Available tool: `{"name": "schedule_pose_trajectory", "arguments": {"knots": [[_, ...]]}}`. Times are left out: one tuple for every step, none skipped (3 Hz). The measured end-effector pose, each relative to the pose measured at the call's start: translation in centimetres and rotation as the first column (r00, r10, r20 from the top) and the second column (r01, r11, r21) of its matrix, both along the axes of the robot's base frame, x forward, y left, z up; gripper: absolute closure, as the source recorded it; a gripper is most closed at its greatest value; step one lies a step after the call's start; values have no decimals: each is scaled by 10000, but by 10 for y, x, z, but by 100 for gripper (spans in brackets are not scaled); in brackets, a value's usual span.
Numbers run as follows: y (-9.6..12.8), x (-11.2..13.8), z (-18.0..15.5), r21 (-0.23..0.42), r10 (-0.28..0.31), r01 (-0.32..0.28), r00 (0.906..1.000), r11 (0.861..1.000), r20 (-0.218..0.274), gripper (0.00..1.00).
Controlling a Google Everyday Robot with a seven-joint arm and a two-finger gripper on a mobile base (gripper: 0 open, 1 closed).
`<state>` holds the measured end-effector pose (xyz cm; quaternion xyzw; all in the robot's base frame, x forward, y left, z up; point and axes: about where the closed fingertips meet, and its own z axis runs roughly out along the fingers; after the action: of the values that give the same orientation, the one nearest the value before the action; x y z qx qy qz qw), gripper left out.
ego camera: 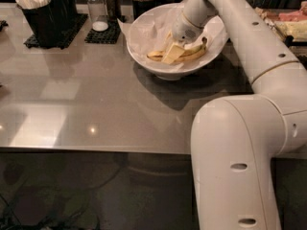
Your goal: Pick banana from white bowl
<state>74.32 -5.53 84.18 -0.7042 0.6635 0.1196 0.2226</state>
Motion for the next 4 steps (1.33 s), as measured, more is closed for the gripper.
{"name": "schedule_pose_trajectory", "arguments": {"knots": [[-7, -3, 25, -598, -229, 263, 9981, 9979, 576, 100], [-20, -23, 52, -1382, -399, 523, 9950, 9890, 912, 100], [-31, -52, 78, -2275, -695, 956, 9904, 9691, 1198, 100], [-43, -83, 97, -3084, -1094, 1478, 9843, 9397, 1382, 100]]}}
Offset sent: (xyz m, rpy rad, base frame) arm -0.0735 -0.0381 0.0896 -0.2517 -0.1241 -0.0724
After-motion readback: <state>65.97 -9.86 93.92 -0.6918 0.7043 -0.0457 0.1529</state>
